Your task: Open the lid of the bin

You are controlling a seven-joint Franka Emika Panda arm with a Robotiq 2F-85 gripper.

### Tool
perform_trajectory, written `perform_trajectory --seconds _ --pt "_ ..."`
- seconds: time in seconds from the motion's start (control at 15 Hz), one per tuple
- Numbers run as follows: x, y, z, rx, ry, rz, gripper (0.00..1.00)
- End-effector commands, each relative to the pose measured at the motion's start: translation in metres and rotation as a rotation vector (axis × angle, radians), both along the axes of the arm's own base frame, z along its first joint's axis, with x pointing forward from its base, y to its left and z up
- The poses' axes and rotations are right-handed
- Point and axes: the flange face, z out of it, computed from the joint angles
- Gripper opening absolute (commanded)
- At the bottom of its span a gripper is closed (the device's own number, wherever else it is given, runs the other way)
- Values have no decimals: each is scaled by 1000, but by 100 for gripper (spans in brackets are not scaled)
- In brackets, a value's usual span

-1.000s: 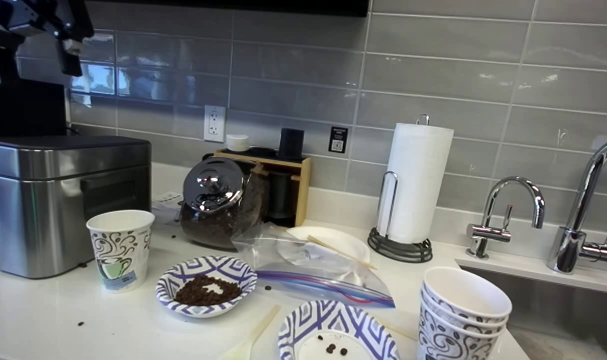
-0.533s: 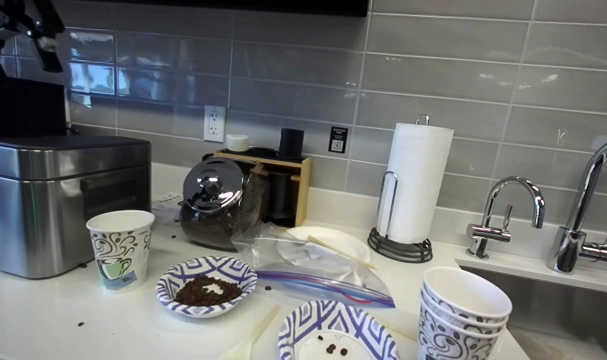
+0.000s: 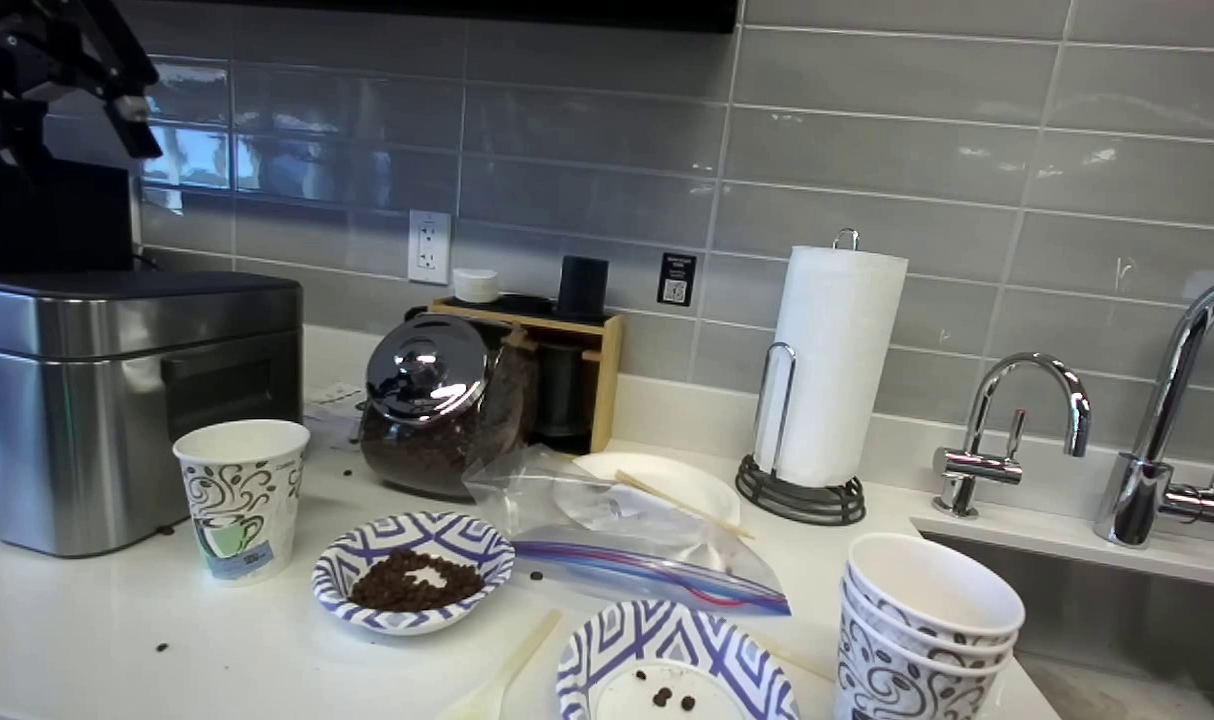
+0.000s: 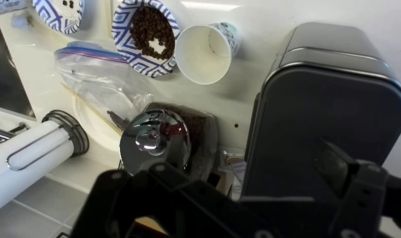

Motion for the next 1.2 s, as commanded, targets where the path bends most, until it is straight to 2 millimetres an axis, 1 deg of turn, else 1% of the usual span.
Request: perform_trajectory --seconds 0.0,0.27,0.4,0.73,1.0,1.13 --pt "5 7 -3 11 -8 11 100" --pt "15 32 -4 95 -72 31 100" --pt "20 46 -9 108 -64 48 100" --pt "27 75 -25 48 -1 40 100" --pt "29 92 -37 -16 0 -14 100" --pt "30 101 -42 -15 -11 -20 100"
